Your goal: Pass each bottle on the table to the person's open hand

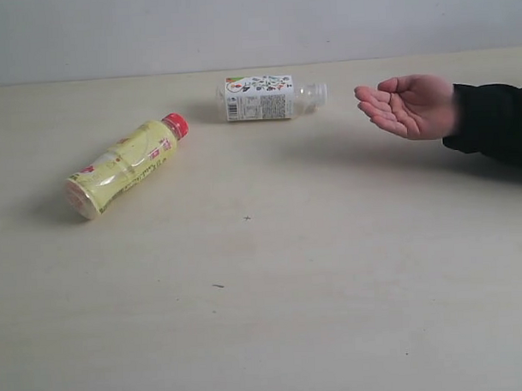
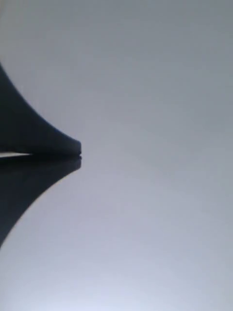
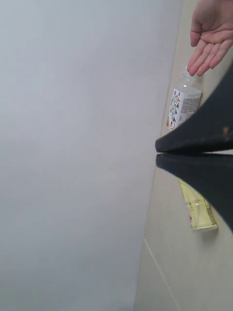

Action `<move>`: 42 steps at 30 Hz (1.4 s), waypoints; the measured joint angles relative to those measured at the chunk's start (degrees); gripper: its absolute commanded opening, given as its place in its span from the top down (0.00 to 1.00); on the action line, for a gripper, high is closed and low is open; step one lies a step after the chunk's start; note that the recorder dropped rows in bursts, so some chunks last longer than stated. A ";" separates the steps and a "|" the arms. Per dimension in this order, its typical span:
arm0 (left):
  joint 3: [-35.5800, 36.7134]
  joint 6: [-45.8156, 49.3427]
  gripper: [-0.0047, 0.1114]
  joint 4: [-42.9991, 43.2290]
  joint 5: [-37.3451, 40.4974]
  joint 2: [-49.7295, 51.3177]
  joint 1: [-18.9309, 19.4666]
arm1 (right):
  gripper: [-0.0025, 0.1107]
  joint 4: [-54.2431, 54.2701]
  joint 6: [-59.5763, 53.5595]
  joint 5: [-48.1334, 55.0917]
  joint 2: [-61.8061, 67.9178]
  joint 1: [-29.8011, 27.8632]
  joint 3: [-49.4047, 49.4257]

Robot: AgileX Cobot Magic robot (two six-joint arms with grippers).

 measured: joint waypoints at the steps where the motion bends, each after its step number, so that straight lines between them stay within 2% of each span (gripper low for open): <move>1: -3.28 0.28 0.96 0.00 -0.99 2.49 0.00 | 0.98 0.00 0.00 0.00 0.00 0.00 0.00; 5: -18.54 3.76 0.96 1.86 -1.35 17.34 0.00 | 0.98 0.00 0.00 0.00 0.00 0.00 0.00; 8: -31.49 4.67 0.96 7.62 5.01 31.73 0.00 | 0.98 0.06 0.10 -0.09 0.00 0.00 0.00; 11: -45.37 5.67 0.96 12.21 17.51 48.01 -0.99 | 0.98 0.25 0.10 -0.09 0.00 0.00 0.00; 15: -61.43 13.92 0.96 13.24 41.05 67.67 -4.09 | 0.98 0.20 0.10 -0.12 0.00 0.00 0.00; 17: -68.85 20.65 0.96 10.78 51.99 76.53 -6.37 | 0.98 0.20 0.10 -0.22 0.00 0.00 0.00; 23: -87.87 40.13 0.94 2.83 74.10 97.47 -12.63 | 0.98 0.20 0.10 -0.22 0.00 0.00 0.00; 26: -97.63 43.36 0.86 0.74 83.73 106.83 -13.87 | 0.98 0.20 0.10 -0.22 0.00 0.00 0.00; 28: -103.10 44.42 0.76 -0.48 85.71 112.12 -13.91 | 0.98 0.20 0.10 -0.22 0.00 0.00 0.00; 30: -105.92 45.36 0.61 -1.27 86.14 115.39 -13.91 | 0.98 0.20 0.10 -0.22 0.00 0.00 0.00; 32: -108.00 47.08 0.42 -1.81 86.55 118.55 -13.91 | 0.98 0.20 0.10 -0.22 0.00 0.00 0.00; 33: -108.54 47.89 0.29 -2.32 86.82 119.81 -13.91 | 0.98 0.20 0.10 -0.22 0.00 0.00 0.00; 36: -108.96 48.95 0.11 -2.32 87.25 122.43 -13.91 | 0.98 0.20 0.10 -0.22 0.00 0.00 0.00; 42: -108.98 49.21 0.12 -2.32 87.49 125.44 -13.91 | 0.98 0.20 0.10 -0.22 0.00 0.00 0.05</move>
